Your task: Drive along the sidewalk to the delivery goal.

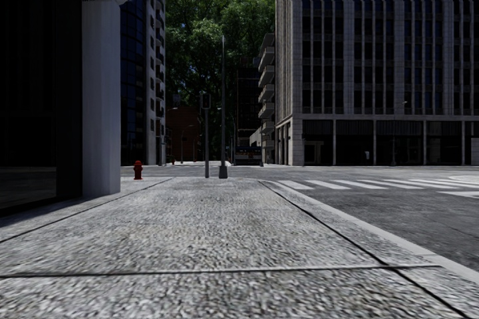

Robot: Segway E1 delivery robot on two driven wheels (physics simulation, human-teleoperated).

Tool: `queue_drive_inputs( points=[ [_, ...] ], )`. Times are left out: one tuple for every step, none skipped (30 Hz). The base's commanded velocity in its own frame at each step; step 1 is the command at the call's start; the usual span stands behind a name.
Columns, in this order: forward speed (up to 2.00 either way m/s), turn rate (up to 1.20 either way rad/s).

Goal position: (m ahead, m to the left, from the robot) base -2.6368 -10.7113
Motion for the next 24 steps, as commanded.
queue_drive_inputs(
  points=[
    [2.00, 0.00],
    [2.00, 0.00],
    [2.00, 0.00],
    [2.00, 0.00],
    [2.00, 0.00],
    [2.00, 0.00],
    [2.00, 0.00],
    [2.00, 0.00],
    [2.00, 0.00],
    [2.00, 0.00],
    [2.00, 0.00],
    [2.00, 0.00],
    [2.00, 0.00],
    [2.00, 0.00],
    [2.00, 0.00],
    [2.00, 0.00],
    [2.00, 0.00],
    [2.00, 0.00],
    [2.00, 0.00],
    [2.00, 0.00],
    [2.00, 0.00],
    [2.00, 0.00],
    [2.00, 0.00],
    [2.00, 0.00]
  ],
)
